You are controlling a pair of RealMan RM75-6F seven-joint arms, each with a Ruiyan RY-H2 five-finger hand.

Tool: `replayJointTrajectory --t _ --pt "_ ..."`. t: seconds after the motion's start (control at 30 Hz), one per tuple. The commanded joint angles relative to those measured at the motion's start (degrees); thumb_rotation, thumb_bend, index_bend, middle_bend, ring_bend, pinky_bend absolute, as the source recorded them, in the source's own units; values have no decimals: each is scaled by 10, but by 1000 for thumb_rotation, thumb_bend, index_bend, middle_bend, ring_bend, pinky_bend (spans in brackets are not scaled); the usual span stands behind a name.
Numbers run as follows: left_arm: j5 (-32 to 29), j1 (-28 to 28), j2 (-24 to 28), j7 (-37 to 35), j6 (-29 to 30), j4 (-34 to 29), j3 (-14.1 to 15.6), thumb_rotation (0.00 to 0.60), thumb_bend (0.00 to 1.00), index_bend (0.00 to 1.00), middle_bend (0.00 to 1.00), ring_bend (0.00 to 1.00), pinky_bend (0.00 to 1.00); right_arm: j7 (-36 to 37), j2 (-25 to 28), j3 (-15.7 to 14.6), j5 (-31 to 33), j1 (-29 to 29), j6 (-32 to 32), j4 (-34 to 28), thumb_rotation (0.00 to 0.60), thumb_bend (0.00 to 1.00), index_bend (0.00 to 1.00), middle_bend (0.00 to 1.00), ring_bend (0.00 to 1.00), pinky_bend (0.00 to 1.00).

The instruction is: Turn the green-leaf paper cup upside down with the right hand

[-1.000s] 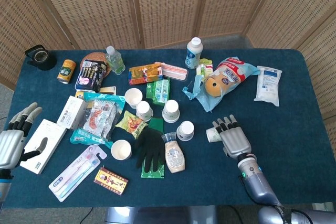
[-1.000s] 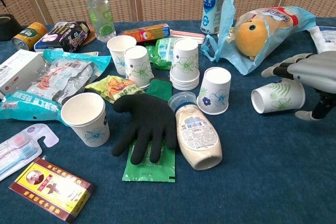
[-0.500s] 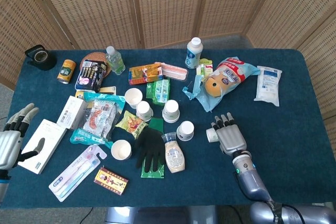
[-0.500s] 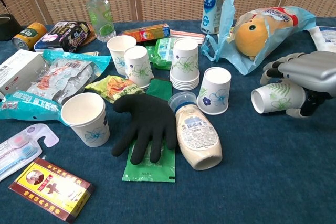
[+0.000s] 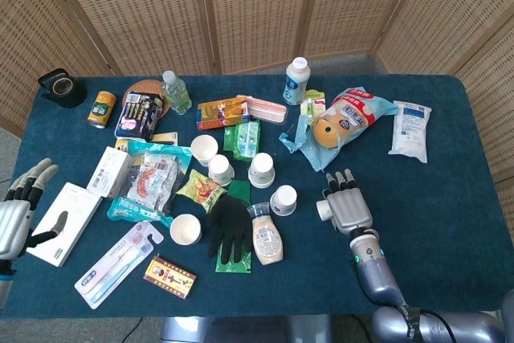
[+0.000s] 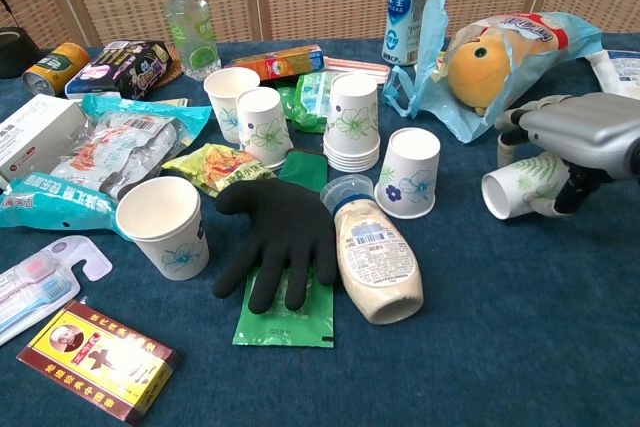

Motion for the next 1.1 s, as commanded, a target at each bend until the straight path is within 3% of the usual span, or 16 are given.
replayJointTrajectory --t 0.03,0.2,0.33,0.6,0.83,1.1 --pt "0 0 0 -2 -1 1 0 600 458 39 47 26 100 42 11 11 -3 -5 -13 -4 600 409 403 35 0 0" --pt "1 -2 0 -1 -2 0 0 600 457 37 47 26 100 138 43 35 -4 -14 -56 -17 600 404 402 35 0 0" --pt "2 0 2 0 0 -3 1 600 458 37 47 26 100 261 78 64 -2 -23 -122 -24 600 402 401 35 0 0" --pt "4 4 8 6 7 -10 1 600 458 35 46 26 100 483 110 108 -43 -39 -235 16 600 398 398 35 0 0" --pt "5 6 13 15 11 -20 1 600 458 32 46 26 100 665 108 136 -127 -54 -308 78 600 396 397 32 0 0" --pt "5 8 17 27 15 -31 0 600 458 32 45 26 100 819 95 139 -231 -62 -334 141 600 391 388 28 0 0"
